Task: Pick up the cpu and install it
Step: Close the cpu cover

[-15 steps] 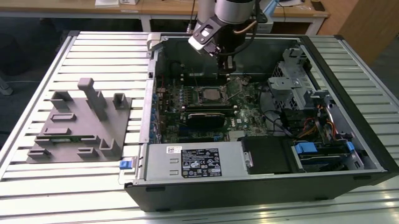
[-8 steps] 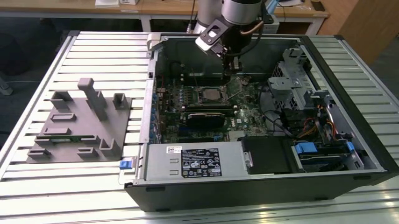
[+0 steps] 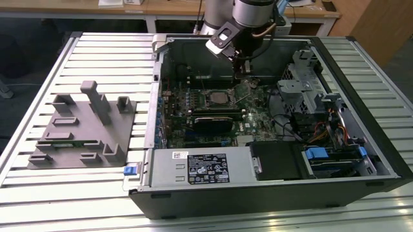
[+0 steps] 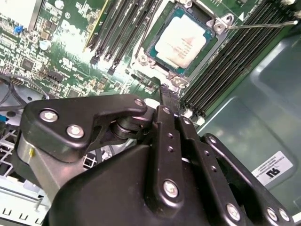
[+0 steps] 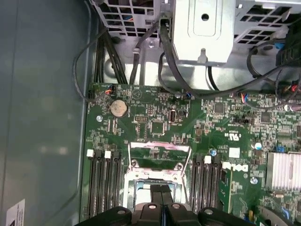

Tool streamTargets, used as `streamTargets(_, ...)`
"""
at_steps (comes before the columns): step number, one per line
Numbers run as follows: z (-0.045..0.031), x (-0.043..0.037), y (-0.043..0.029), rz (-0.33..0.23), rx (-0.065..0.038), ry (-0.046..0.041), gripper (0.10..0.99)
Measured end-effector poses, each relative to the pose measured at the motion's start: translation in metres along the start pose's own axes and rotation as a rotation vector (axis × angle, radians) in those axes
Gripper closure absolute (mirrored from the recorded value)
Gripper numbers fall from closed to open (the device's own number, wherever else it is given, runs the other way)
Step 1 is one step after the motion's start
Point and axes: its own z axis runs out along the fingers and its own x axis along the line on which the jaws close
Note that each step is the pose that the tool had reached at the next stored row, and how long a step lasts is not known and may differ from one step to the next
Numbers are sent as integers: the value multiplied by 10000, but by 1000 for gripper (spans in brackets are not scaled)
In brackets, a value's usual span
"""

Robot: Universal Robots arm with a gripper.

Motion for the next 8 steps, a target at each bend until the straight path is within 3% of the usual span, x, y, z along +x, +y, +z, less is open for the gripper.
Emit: streamTargets(8, 23, -3, 120, -6, 0, -4, 969)
